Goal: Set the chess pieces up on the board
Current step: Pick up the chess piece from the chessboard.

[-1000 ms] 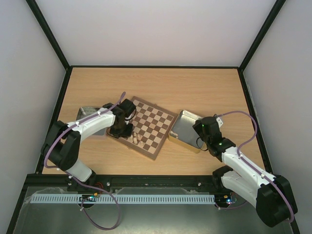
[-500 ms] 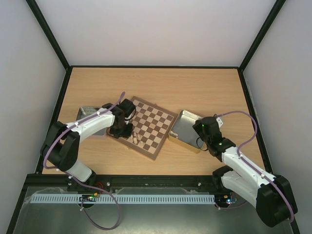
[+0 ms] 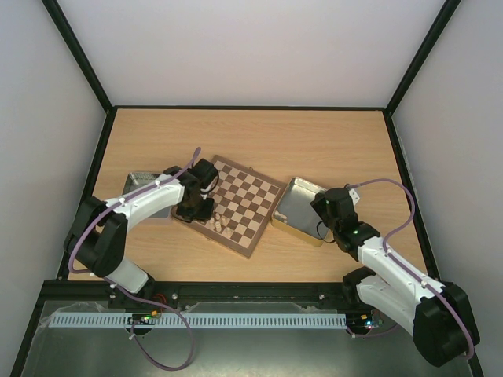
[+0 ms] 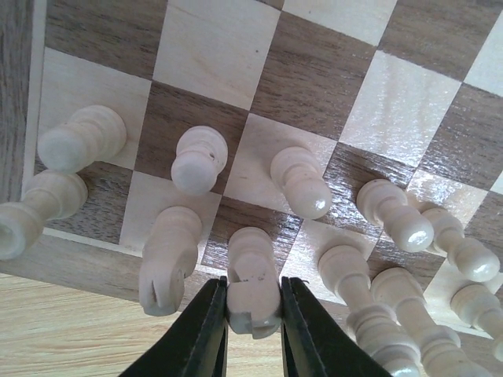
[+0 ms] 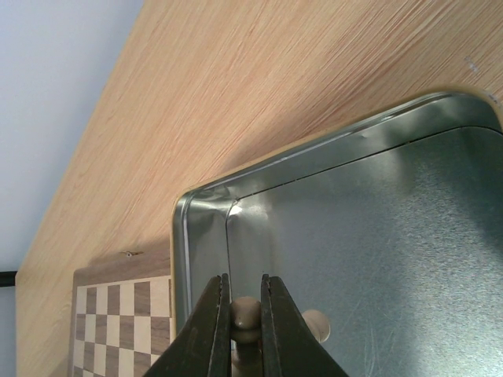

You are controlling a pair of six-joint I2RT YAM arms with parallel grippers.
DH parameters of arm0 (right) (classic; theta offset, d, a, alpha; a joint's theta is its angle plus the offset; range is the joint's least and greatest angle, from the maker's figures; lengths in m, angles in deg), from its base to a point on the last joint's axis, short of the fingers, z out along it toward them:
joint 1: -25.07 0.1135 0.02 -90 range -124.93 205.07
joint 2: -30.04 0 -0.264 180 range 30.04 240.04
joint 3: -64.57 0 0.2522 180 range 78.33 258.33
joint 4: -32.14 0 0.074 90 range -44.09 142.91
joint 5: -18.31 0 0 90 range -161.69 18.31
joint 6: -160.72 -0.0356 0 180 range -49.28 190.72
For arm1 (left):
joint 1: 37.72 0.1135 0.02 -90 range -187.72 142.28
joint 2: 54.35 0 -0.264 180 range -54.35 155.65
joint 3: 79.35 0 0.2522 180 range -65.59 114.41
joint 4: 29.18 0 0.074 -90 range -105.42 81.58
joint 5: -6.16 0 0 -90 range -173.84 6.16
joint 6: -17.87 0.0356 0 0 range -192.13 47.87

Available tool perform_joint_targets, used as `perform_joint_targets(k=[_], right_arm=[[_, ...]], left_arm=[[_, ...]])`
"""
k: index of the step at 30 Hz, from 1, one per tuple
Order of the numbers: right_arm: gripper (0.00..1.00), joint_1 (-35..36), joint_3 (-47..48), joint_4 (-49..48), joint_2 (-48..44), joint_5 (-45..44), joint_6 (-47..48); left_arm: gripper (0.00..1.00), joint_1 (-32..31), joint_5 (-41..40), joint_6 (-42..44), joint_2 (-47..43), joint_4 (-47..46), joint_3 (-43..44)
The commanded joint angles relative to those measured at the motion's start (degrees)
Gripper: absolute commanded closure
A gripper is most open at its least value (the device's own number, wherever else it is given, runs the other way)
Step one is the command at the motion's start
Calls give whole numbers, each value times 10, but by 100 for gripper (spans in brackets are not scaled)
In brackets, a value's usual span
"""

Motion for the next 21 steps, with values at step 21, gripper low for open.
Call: perform_joint_targets(k=[21], right_arm=[[98,-1,-5,13,-28,-15,-1]], left_arm=[[83,-79,-21,-22,-37,100,168]])
